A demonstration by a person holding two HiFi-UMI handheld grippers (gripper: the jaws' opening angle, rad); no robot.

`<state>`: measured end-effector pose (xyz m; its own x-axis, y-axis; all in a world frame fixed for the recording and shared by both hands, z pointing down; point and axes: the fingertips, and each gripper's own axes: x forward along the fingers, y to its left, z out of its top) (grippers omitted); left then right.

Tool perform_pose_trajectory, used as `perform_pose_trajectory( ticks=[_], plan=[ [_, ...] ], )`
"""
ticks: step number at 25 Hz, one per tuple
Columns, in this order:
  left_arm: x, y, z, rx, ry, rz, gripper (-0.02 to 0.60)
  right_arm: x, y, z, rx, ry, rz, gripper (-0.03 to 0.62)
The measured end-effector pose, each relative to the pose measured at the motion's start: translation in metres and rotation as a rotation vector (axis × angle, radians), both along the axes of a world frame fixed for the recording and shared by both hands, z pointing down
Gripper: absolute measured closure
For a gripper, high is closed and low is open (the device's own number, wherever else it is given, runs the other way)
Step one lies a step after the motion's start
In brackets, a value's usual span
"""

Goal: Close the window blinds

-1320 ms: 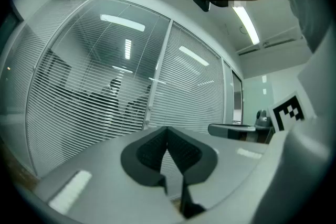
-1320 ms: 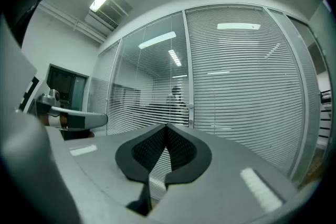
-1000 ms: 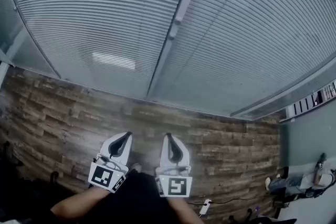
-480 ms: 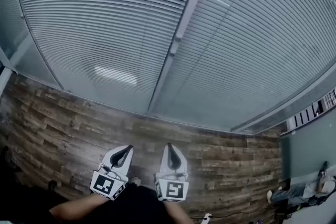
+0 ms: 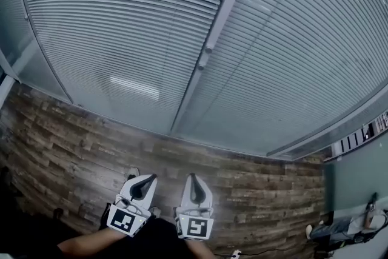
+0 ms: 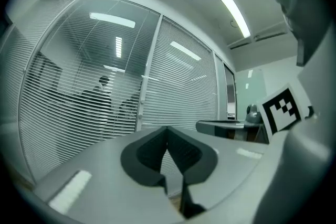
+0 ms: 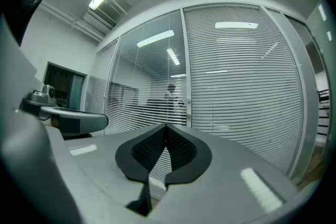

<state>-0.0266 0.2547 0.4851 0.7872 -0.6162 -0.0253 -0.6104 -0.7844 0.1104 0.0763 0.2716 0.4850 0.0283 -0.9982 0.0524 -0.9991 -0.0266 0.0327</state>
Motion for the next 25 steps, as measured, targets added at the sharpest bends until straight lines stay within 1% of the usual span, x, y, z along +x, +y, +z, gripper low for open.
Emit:
perform_pose_trajectory(
  ticks=[4,7,11,15,18,21,25],
  plan=[
    [0.0,-0.021,0.012,-0.01,-0.022,-0.003,0.581,0.002,-0.016,0.004,-0.015,-0.015,0.003,0.592],
    [0.003,-0.04,0.011,-0.018,-0.019,-0.001,0.581,0.008,-0.03,0.005,-0.038,0.015,0.019,0.592],
    [0.009,-0.064,0.007,-0.035,0.012,0.013,0.581,0.014,-0.051,0.008,-0.086,0.057,0.06,0.592],
    [0.016,-0.095,0.001,-0.052,0.026,0.032,0.581,0.019,-0.08,0.001,-0.082,0.047,0.069,0.592],
    [0.021,-0.122,-0.013,-0.045,0.054,0.041,0.581,0.027,-0.105,-0.003,-0.089,0.033,0.098,0.592],
    [0.026,-0.142,-0.029,-0.028,0.086,0.069,0.581,0.031,-0.127,-0.014,-0.086,0.025,0.105,0.592],
    [0.03,-0.164,-0.044,0.019,0.09,0.107,0.581,0.029,-0.152,-0.023,-0.081,0.031,0.112,0.591]
  ],
)
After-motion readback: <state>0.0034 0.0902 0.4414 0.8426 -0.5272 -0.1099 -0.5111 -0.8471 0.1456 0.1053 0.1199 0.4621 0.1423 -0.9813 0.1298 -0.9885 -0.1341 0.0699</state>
